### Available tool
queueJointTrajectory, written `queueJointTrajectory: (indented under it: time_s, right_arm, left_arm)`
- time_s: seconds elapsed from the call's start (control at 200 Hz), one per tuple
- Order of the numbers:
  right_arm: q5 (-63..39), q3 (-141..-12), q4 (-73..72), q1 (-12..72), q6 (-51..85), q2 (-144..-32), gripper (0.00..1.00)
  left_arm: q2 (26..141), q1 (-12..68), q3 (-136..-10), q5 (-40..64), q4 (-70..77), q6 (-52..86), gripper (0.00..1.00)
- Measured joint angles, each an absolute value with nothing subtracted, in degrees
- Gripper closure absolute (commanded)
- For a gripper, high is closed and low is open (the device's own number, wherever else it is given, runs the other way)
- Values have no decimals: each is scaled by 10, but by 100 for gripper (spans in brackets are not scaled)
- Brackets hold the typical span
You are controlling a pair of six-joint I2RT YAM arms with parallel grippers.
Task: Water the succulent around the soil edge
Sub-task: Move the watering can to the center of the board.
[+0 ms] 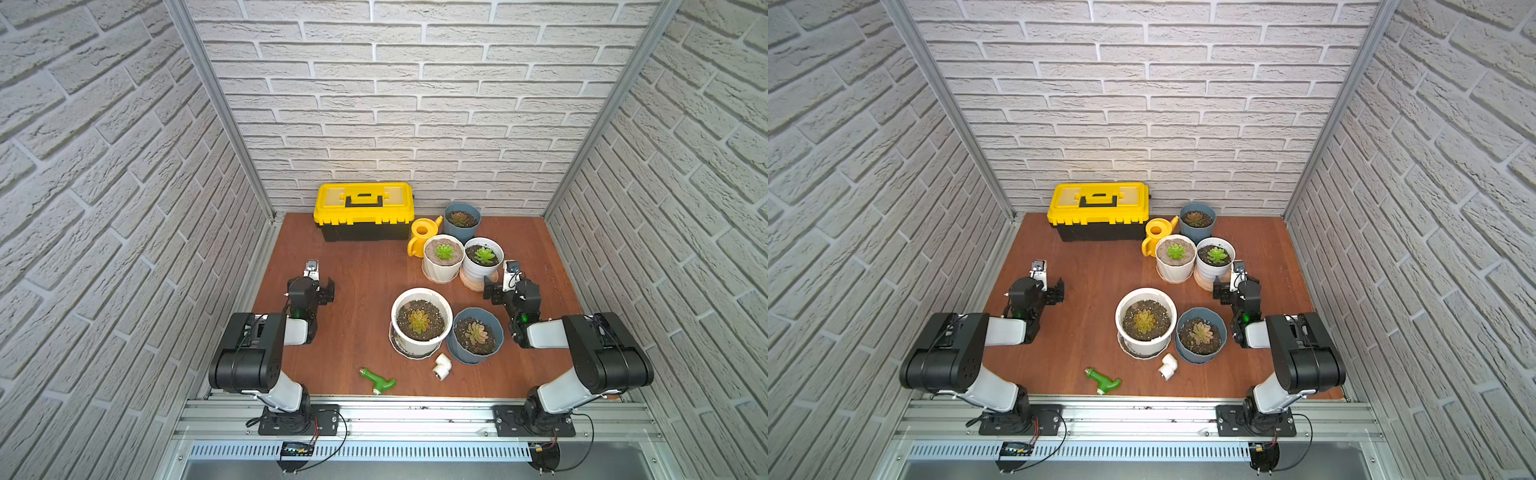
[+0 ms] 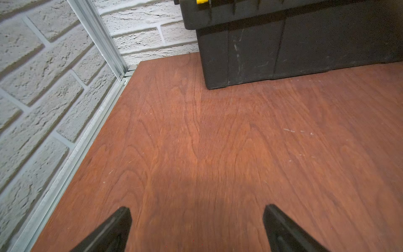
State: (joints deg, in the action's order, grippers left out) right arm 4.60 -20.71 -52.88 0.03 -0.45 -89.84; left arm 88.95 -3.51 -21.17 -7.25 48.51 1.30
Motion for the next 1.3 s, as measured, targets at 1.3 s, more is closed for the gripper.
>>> queueJointTrajectory:
  time_s: [1.3]
  right_arm:
    - [165, -154, -474, 2, 39, -674, 1]
  left_arm:
    - [646, 34, -203, -182, 384, 55, 2]
